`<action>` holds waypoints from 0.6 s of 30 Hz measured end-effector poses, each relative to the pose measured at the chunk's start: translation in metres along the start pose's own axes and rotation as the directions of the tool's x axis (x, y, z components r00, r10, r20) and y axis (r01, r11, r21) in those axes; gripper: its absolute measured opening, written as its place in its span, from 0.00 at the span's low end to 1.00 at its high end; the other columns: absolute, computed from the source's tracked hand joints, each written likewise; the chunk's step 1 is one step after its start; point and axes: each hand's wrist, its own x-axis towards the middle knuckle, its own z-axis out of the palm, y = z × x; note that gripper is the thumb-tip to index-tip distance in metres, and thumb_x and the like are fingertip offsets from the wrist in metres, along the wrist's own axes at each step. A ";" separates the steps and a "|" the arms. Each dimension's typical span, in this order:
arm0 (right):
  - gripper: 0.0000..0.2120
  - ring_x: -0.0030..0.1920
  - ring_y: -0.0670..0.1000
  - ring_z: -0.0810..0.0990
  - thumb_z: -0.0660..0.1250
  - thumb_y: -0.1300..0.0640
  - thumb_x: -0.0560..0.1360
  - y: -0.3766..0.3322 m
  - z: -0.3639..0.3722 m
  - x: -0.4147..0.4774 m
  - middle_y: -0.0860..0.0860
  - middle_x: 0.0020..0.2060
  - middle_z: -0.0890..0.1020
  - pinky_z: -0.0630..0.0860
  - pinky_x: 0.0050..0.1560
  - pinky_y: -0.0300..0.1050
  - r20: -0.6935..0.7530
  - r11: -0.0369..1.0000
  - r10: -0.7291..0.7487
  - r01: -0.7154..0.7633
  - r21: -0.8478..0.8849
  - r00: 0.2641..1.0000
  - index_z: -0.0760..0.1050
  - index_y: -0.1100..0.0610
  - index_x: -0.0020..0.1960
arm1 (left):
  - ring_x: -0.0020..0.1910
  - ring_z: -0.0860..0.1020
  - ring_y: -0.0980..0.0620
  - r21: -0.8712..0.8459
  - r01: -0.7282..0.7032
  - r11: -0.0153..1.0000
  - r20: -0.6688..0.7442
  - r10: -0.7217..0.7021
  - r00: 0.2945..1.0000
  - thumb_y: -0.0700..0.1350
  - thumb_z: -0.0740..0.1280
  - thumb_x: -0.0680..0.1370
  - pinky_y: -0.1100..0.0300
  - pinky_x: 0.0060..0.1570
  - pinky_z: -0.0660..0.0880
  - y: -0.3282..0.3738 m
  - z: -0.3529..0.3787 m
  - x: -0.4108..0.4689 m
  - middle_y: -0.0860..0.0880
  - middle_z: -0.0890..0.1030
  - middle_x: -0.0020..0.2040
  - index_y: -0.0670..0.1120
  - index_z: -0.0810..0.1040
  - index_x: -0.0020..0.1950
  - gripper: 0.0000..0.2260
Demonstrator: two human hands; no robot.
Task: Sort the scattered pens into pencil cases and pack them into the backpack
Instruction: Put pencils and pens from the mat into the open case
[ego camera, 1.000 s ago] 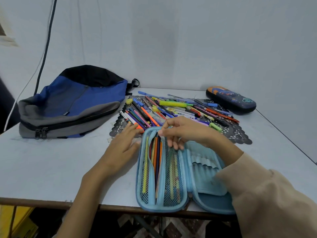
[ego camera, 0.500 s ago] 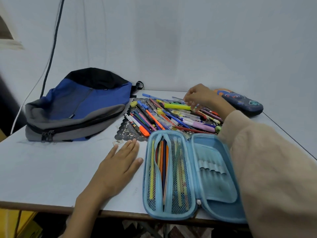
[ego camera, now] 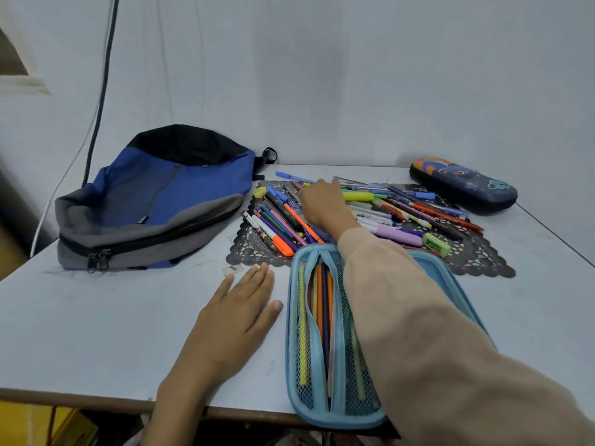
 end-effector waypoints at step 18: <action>0.14 0.49 0.59 0.75 0.57 0.56 0.79 0.018 -0.019 0.007 0.61 0.55 0.77 0.67 0.43 0.46 0.050 0.689 0.380 -0.319 0.651 0.924 0.67 0.62 0.60 | 0.76 0.40 0.66 -0.007 0.011 1.000 -0.004 -0.012 1.000 0.66 0.32 0.73 0.61 0.75 0.37 0.001 0.000 0.000 0.59 0.45 0.79 0.54 0.47 0.80 0.38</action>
